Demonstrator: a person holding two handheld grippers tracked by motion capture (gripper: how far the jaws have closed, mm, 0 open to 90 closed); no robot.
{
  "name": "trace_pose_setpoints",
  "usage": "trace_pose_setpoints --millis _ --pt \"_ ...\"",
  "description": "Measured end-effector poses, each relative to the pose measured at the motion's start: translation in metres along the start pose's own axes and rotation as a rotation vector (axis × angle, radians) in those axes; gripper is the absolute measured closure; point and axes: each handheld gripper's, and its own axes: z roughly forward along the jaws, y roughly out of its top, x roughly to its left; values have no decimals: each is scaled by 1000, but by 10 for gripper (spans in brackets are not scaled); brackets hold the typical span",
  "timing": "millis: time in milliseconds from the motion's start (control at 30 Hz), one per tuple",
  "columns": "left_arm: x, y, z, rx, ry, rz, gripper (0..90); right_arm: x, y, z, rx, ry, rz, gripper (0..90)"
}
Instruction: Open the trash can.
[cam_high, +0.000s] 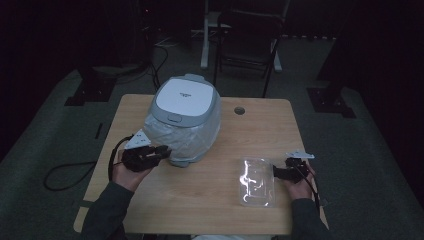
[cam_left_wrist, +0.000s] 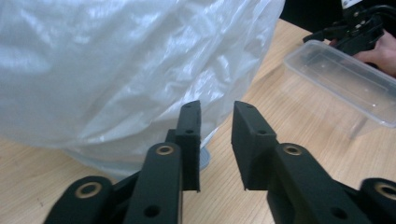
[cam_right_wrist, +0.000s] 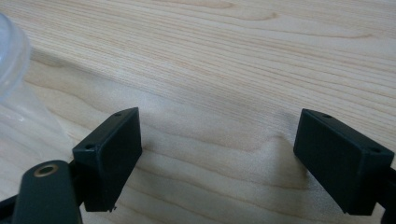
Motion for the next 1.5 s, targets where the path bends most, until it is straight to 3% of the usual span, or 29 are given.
trace_pose_setpoints --millis 167,733,1167,1500 --pt "1 7 -4 -15 -8 2 900 0 0 0 -1 0 -1 144" --pt "4 39 -17 -77 -3 34 900 0 0 0 0 0 -1 144" --pt "1 71 -20 -118 2 82 900 0 0 0 0 0 0 144" --pt "9 88 -15 -136 6 70 900 0 0 0 -1 0 0 144"
